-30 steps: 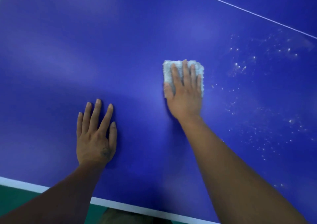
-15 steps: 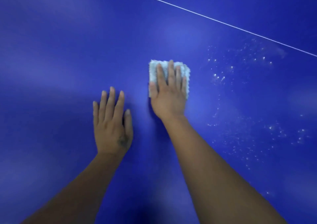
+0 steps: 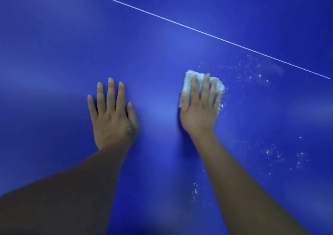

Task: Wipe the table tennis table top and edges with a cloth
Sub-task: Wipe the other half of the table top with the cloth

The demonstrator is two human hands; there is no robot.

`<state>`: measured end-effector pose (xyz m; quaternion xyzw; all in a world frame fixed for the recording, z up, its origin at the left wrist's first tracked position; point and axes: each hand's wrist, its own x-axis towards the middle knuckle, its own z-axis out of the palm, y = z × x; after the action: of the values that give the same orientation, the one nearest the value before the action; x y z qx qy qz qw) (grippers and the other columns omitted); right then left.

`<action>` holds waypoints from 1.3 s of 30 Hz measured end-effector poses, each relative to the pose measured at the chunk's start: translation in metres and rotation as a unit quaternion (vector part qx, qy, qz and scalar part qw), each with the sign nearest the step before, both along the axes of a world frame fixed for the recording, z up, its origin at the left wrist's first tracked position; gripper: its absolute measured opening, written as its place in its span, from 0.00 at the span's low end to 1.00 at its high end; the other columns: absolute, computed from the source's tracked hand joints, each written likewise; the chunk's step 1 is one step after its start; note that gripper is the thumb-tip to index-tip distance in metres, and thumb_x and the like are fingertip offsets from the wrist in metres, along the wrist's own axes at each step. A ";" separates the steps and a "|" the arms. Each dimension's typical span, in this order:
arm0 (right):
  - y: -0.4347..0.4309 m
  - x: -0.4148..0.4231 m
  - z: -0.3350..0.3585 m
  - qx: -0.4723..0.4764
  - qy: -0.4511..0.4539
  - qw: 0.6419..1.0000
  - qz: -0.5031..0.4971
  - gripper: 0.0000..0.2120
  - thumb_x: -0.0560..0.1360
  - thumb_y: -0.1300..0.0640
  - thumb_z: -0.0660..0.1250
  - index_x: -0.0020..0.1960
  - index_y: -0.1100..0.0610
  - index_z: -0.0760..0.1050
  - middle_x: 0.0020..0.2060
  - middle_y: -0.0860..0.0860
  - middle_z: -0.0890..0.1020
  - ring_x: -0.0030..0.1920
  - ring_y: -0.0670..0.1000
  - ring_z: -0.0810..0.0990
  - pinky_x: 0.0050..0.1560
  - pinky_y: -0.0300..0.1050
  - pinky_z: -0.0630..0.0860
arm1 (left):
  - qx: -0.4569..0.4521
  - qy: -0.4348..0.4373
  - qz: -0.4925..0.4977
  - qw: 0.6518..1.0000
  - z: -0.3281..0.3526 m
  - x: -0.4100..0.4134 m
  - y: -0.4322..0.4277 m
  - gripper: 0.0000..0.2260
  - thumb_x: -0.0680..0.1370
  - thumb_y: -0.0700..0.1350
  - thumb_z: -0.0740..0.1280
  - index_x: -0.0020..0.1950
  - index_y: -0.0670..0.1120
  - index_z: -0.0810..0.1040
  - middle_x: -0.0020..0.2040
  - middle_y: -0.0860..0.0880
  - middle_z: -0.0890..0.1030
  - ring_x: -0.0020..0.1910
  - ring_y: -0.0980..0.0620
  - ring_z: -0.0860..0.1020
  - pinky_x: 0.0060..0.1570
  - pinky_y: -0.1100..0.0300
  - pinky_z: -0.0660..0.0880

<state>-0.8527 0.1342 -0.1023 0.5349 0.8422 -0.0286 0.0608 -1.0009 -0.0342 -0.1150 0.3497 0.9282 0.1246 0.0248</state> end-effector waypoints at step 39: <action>0.127 0.021 -0.002 -0.029 0.057 0.996 -0.057 0.30 0.88 0.39 0.45 0.88 0.46 0.48 0.88 0.51 0.46 0.87 0.55 0.43 0.85 0.59 0.41 | 0.046 0.016 0.006 0.999 -0.010 0.002 0.002 0.26 0.87 0.51 0.55 0.86 0.47 0.64 0.87 0.47 0.60 0.87 0.44 0.53 0.85 0.40 0.47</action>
<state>-0.8321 0.2613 -0.1040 0.5777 0.8112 -0.0870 0.0264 -0.9991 -0.0324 -0.1252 0.3469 0.9238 0.1619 -0.0073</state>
